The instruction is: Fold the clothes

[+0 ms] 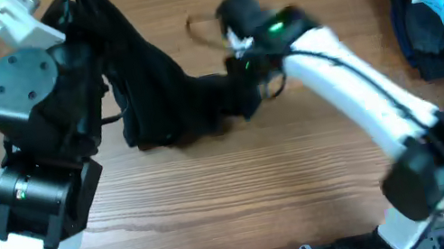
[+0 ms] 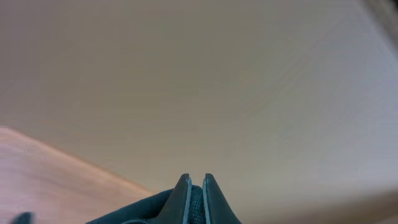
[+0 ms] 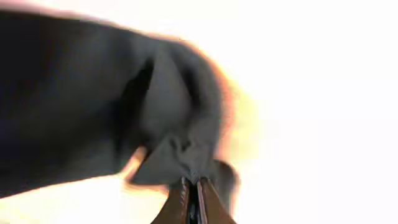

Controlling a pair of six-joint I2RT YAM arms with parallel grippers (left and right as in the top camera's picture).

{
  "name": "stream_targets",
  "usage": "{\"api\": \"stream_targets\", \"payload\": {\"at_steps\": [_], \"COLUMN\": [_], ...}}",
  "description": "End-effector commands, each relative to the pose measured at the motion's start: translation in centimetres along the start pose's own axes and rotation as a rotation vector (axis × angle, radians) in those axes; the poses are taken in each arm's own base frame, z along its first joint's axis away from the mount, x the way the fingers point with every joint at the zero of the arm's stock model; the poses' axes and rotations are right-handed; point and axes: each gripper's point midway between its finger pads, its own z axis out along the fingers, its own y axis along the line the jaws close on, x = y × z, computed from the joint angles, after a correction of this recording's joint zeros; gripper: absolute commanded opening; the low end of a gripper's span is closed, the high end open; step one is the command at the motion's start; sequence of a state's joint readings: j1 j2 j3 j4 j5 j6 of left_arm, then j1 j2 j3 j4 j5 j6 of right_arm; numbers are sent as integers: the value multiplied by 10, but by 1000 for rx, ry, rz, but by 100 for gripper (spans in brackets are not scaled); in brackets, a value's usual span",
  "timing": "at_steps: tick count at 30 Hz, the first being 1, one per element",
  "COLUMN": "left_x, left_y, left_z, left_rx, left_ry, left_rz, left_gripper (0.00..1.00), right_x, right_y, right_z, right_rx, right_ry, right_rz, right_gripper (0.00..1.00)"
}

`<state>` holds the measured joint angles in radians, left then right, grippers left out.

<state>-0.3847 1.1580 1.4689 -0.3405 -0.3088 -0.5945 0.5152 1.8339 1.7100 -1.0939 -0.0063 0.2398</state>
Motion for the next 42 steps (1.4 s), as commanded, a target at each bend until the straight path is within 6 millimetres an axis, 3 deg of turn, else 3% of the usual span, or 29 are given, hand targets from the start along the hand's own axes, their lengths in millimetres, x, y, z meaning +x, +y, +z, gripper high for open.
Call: {"api": "stream_targets", "payload": {"at_steps": [1, 4, 11, 15, 28, 35, 40, 42], "left_x": [-22, -40, -88, -107, -129, -116, -113, -114], "left_y": [3, 14, 40, 52, 55, 54, 43, 41], "left_z": [-16, -27, -66, -88, -157, -153, -129, -105], "left_rx": [-35, -67, -138, -178, -182, -165, -103, -101], "left_ry": [-58, -103, -233, -294, -399, -335, -314, -317], "left_rz": [116, 133, 113, 108, 83, 92, 42, 35], "left_gripper": [4, 4, 4, 4, 4, 4, 4, 4], "right_x": [-33, -37, -19, -5, 43, 41, 7, -19], "right_y": [-25, -59, -114, -125, -145, -136, -123, -117], "right_z": [-95, -151, -226, -253, -323, -323, -334, -331], "right_rx": [19, 55, 138, 173, 244, 190, 111, 89], "right_ry": [-212, -319, -474, -527, -690, -697, -807, -840], "right_rz": [-23, 14, 87, 92, 213, 184, 92, -22], "right_gripper": [4, 4, 4, 4, 4, 4, 4, 4]}}
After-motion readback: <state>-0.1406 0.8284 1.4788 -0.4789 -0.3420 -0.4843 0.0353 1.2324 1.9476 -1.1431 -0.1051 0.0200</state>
